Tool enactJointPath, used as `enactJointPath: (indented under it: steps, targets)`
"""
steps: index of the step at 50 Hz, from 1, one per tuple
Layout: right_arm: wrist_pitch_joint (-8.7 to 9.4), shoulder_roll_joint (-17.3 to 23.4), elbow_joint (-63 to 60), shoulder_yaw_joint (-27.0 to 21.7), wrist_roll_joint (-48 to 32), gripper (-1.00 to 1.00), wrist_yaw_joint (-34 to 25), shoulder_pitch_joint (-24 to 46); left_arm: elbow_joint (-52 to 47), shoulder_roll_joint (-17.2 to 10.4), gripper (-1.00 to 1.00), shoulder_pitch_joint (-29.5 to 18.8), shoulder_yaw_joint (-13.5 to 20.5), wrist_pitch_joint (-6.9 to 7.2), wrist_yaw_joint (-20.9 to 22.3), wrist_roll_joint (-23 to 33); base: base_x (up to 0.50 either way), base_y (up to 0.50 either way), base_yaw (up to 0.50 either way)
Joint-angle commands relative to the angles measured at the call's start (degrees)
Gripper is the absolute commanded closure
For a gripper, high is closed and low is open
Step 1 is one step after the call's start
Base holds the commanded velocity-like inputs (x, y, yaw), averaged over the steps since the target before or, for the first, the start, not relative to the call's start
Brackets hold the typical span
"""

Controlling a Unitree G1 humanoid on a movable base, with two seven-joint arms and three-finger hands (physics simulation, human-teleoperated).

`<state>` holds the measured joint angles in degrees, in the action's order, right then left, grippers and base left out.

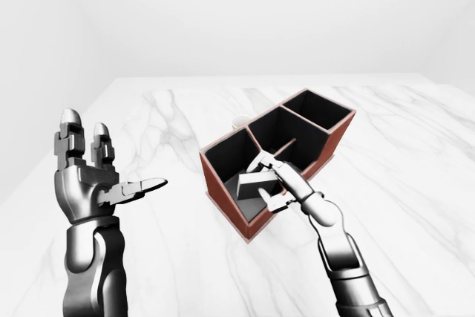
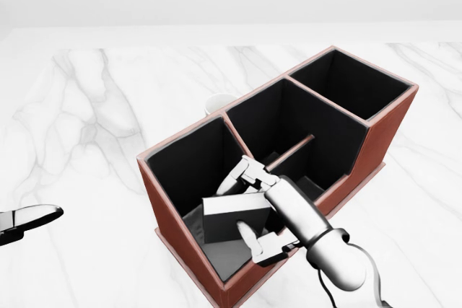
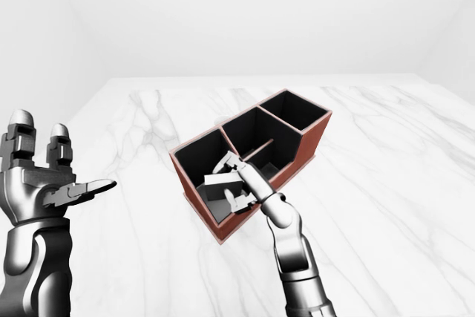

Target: Pick up the book and place it in the left compartment of the caddy.

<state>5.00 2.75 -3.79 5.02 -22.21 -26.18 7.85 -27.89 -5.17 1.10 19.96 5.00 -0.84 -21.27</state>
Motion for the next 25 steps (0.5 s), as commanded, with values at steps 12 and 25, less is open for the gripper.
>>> enactJointPath:
  steps: [12,25]
  targets:
    - [0.00,-1.17,2.32,0.79,2.58,1.00,2.74,0.90,-0.44,-0.09,-1.00,-0.01,0.14,0.00,0.06,-0.24,0.00,0.00,0.00]
    - [0.00,-1.31,2.37,0.77,1.80,1.00,2.64,1.33,-0.01,0.05,-1.00,0.00,-0.10,0.00,0.08,0.02,0.00,0.00,0.00]
